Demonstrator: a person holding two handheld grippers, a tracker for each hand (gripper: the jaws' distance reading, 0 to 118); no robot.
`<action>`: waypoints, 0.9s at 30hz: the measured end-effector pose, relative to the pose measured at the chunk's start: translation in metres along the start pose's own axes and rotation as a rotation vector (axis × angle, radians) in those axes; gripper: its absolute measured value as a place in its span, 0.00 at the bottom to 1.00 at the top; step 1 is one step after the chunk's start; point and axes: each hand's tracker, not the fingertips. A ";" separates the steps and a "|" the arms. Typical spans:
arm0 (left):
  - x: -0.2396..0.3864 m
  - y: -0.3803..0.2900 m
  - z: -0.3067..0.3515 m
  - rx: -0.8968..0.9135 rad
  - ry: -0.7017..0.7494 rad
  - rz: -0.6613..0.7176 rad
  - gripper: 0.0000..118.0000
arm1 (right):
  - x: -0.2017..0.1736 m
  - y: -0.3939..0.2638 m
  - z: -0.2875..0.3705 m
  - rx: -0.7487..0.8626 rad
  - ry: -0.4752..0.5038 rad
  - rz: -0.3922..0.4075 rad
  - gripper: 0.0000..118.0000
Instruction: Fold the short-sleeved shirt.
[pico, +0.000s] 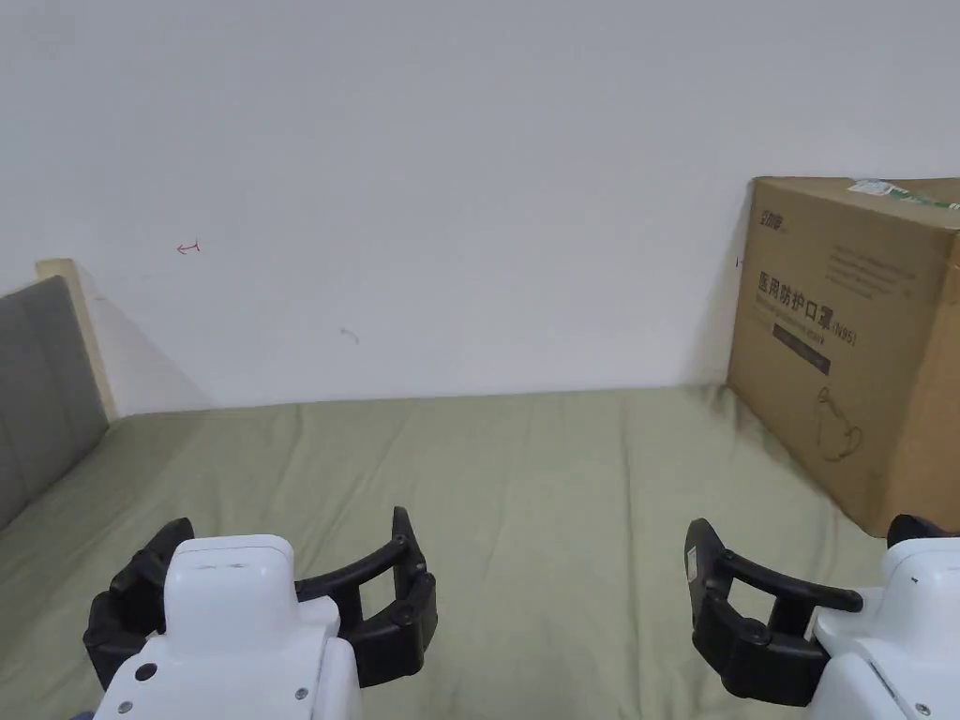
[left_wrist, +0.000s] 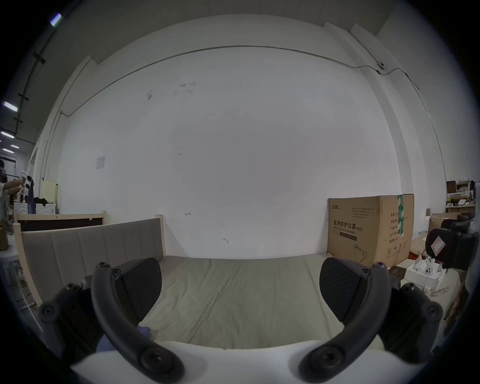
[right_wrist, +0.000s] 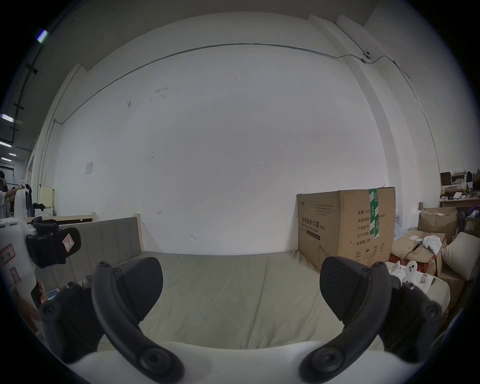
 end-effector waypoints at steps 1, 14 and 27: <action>0.000 0.000 0.000 0.001 0.001 -0.004 1.00 | 0.000 0.001 0.000 0.007 -0.010 0.001 1.00; 0.061 -0.037 -0.006 0.244 0.123 -1.253 1.00 | 0.100 -0.156 0.014 -0.483 -0.388 -2.002 1.00; -0.011 0.003 -0.010 -0.039 -0.006 -0.059 1.00 | 0.009 0.011 -0.005 0.105 -0.173 0.047 1.00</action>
